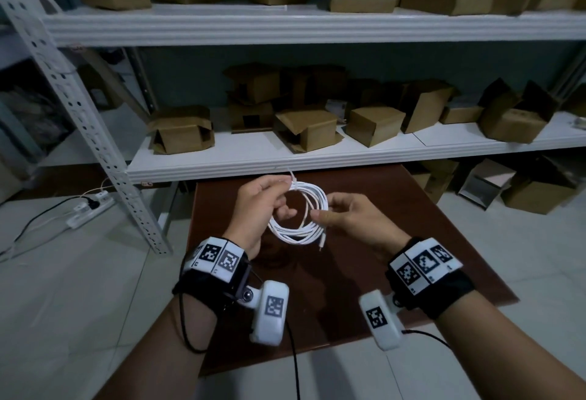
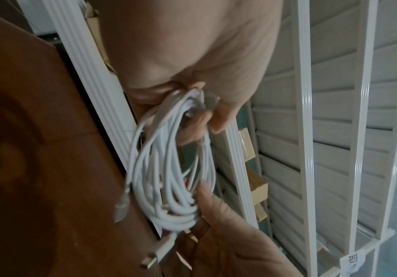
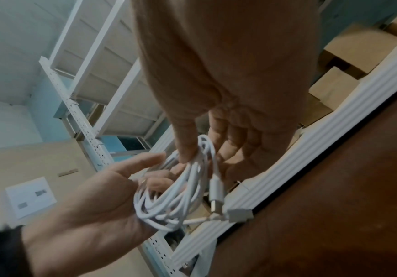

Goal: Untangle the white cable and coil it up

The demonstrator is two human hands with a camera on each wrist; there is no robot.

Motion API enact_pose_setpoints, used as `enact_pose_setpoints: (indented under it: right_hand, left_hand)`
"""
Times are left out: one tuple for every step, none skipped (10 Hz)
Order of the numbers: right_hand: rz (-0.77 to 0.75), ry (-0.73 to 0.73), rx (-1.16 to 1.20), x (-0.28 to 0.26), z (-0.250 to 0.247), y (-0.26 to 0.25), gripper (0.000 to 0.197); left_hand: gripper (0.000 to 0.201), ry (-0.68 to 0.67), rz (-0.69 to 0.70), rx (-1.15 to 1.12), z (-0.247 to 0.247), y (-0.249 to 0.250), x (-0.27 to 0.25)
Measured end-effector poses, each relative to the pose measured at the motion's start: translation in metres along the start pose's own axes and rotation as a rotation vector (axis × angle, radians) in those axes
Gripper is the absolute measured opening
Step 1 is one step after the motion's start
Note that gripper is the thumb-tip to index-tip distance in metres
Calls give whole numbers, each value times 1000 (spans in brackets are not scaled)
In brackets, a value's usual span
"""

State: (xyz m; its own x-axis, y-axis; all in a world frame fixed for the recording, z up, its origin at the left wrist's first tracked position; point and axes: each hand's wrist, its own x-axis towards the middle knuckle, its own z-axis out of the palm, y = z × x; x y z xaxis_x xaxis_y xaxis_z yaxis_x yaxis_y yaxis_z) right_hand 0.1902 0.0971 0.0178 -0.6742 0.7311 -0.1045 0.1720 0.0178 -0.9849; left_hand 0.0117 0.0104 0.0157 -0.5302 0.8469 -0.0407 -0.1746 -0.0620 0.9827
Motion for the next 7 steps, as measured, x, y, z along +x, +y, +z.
enact_pose_setpoints:
  right_hand:
    - [39,99,17,6,-3,16,26]
    - [126,151,-41,11,-5,42,14]
    - [217,179,-101,12,-2,75,14]
    - [294,200,-199,16,-4,102,23]
    - [367,213,-257,19,-7,118,26]
    - [387,270,-417,24,-9,119,24]
    - [348,372,-516,23,-15,105,26]
  left_hand:
    - [35,25,-123,194,-2,-13,12]
    - [87,-36,-253,418,-6,-24,17]
    - [77,5,-295,484,-9,-24,16]
    - [66,32,-268,484,-13,-26,20]
    - [59,63,-260,460,-16,-25,20]
    - [54,94,-216,406,-15,-23,20]
    - [34,193,-125,318,-13,-15,20]
